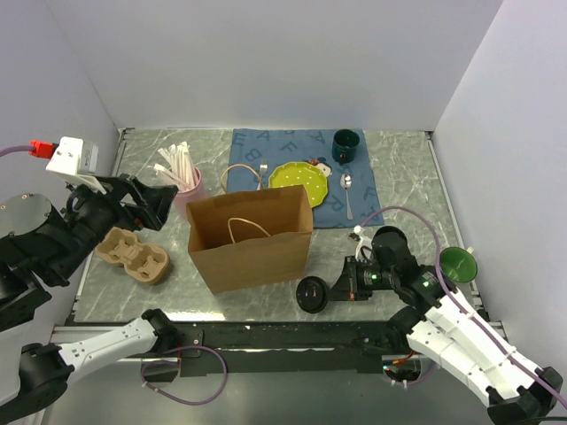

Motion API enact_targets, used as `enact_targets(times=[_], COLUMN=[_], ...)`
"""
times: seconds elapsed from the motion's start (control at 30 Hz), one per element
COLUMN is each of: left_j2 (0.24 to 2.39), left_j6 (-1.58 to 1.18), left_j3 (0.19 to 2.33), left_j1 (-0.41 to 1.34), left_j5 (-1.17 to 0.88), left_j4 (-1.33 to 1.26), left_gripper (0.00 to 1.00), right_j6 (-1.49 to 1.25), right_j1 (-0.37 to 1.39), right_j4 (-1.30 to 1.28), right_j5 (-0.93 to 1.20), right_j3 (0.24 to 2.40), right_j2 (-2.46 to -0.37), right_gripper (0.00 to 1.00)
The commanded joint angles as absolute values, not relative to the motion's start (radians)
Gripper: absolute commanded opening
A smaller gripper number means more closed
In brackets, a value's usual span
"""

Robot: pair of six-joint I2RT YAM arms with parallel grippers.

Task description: Pack the takeout coffee

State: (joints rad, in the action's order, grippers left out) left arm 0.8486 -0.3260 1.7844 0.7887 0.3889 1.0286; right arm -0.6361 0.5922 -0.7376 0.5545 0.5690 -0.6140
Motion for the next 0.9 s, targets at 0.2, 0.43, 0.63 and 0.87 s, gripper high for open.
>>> enact_targets(times=[0.2,0.43,0.63,0.87], left_j2=[0.850,0.841,0.834,0.844], left_j6=[-0.330,-0.354,-0.365,-0.370], left_j3=[1.818,1.810,1.809,1.790], left_j1=[0.785,0.785,0.785,0.785], left_j5=[0.385,0.391,0.399,0.393], left_j4=[1.039,1.037,1.035,1.009], left_gripper=[0.97,0.97,0.97,0.97], right_j6=[-0.712,-0.726,-0.635,-0.499], right_j1=[0.531,0.451,0.374,0.262], right_j4=[-0.504,-0.459,-0.512,-0.640], right_j5=[0.784,0.873,0.911,0.913], right_j3=[0.442,0.356,0.353,0.400], right_j2=[-0.592,-0.604,-0.641,-0.676], right_gripper=[0.00,0.00,0.00,0.16])
